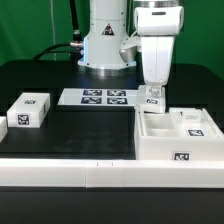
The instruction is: Assemble cabinet
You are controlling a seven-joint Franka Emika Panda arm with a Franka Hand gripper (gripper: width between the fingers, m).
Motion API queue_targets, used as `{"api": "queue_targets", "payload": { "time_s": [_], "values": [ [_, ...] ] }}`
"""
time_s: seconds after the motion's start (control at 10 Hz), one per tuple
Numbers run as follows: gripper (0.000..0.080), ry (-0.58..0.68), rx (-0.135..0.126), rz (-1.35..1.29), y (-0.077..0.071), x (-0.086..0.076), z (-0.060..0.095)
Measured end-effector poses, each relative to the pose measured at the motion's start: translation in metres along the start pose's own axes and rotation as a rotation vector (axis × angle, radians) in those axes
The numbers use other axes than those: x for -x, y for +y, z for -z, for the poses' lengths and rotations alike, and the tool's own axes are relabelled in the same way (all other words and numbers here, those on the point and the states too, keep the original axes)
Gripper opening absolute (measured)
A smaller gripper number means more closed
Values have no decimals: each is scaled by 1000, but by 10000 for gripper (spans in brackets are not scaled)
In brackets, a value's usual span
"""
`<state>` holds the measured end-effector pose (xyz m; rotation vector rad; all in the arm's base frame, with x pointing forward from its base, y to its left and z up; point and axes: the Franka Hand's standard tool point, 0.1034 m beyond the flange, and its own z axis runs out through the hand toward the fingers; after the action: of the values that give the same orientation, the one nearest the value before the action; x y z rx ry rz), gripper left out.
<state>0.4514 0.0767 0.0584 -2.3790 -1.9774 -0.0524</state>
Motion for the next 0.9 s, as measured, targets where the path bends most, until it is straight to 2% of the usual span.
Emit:
{"api": "queue_targets", "payload": {
  "time_s": [0.1,0.3,0.7,0.9],
  "values": [
    [70,5,7,-1,8,-4,1],
    [70,5,0,-3,9,-4,-1],
    [70,5,0,-1,9,-4,-1],
    [70,3,-5,71,7,-1,-2]
  ]
}}
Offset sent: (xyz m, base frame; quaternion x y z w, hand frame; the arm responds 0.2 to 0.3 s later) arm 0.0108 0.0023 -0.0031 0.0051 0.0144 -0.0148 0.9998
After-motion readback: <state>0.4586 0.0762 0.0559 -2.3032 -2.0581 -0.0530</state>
